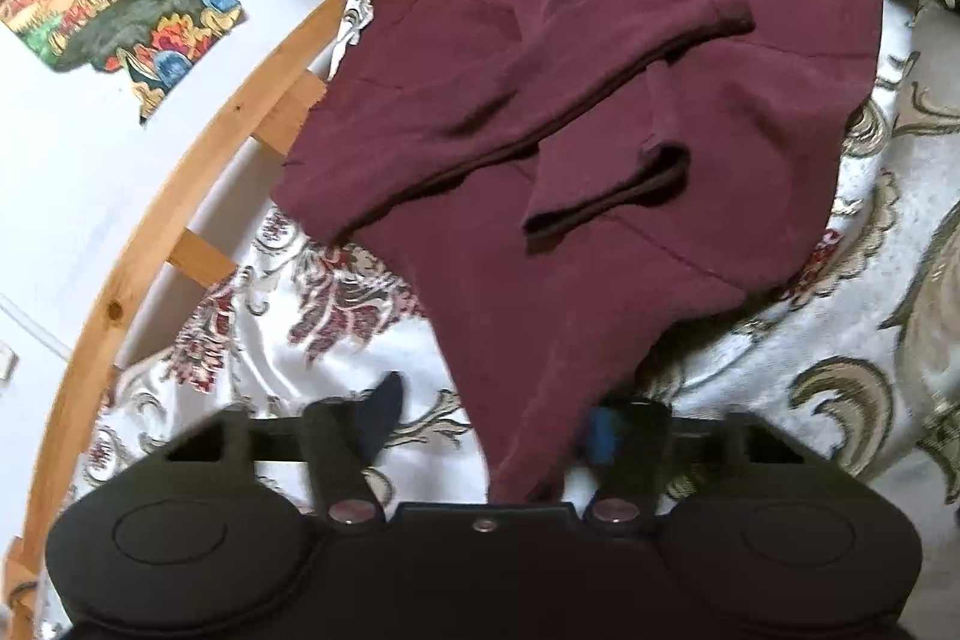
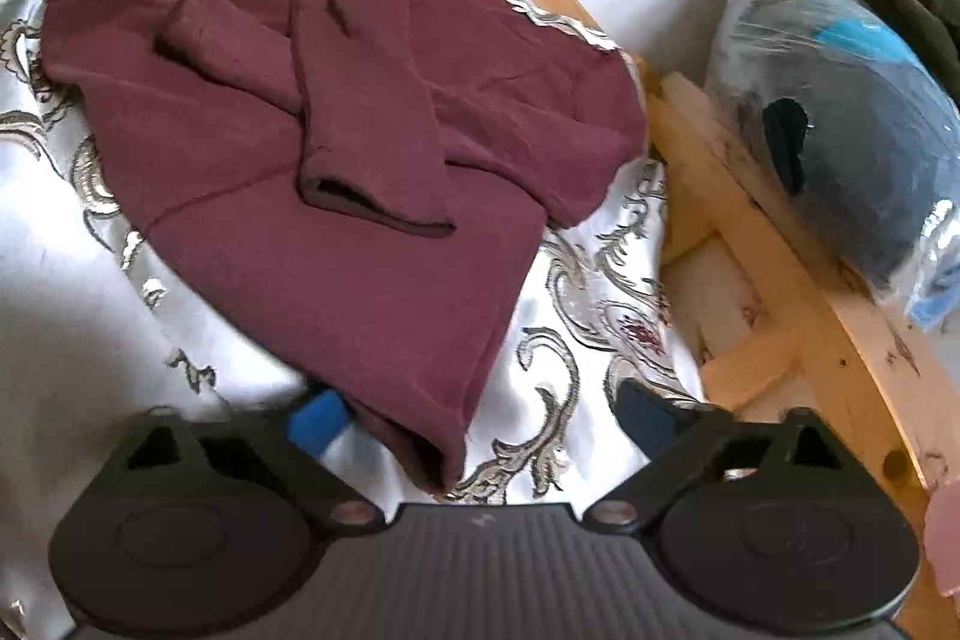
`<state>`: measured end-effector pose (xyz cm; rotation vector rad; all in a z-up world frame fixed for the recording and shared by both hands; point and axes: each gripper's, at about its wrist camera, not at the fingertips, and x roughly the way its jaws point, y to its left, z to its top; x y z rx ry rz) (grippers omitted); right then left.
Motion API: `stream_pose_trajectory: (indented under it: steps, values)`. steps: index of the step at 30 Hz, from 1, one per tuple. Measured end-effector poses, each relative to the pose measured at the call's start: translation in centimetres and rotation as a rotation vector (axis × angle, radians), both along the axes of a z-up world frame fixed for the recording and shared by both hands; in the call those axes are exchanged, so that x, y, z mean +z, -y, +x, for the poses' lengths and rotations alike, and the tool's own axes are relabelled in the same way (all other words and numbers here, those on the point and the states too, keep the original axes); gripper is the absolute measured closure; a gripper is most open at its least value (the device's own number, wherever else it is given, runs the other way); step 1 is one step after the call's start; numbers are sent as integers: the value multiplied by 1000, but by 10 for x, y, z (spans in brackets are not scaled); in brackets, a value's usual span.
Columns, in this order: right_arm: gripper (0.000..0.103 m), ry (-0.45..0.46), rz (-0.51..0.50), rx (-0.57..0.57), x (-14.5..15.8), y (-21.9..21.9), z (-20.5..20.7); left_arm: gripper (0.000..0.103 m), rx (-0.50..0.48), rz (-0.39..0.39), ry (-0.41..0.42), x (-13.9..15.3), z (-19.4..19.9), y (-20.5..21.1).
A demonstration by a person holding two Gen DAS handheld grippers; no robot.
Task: Fold small clothes
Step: 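Grasp the hem of the top with the left tool while the right tool grasps the hem too, then lift the hem with both tools, fold it toward the collar and open both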
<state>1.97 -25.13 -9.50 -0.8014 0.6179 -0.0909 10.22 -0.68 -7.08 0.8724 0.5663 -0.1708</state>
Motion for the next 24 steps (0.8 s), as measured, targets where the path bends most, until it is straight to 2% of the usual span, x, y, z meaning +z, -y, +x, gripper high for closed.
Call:
stream_pose_trajectory:
  steps: [2, 3, 5, 8, 12, 14, 18, 21, 24]
  values:
    - [42, -20, 8, 15, -1, 0, 1, 65, 4, 8, -7, 0, 0, -1]
    - [50, -30, 6, 19, -2, -1, 3, 68, 6, 1, -19, 0, 0, -2]
    - [84, -49, 15, 23, -3, -2, 5, 82, 7, -10, -39, 0, 1, -3]
    - [94, -29, 68, 14, 1, -1, 2, 95, -6, -13, -38, 1, -1, -3]
    - [96, 49, 114, 5, 20, -3, -9, 97, -37, -15, -10, 12, -7, -1]
    - [96, 90, 110, 6, 31, -4, -15, 98, -96, 16, -10, 21, -11, 0]
    - [96, 159, 114, -6, 60, -5, -26, 98, -153, 17, -37, 58, -19, -5]
    - [96, 185, 134, -19, 82, -2, -37, 98, -142, -21, -50, 92, -28, -14]
    - [96, 178, 162, -20, 104, 0, -55, 98, -113, -90, -98, 118, -44, -22]
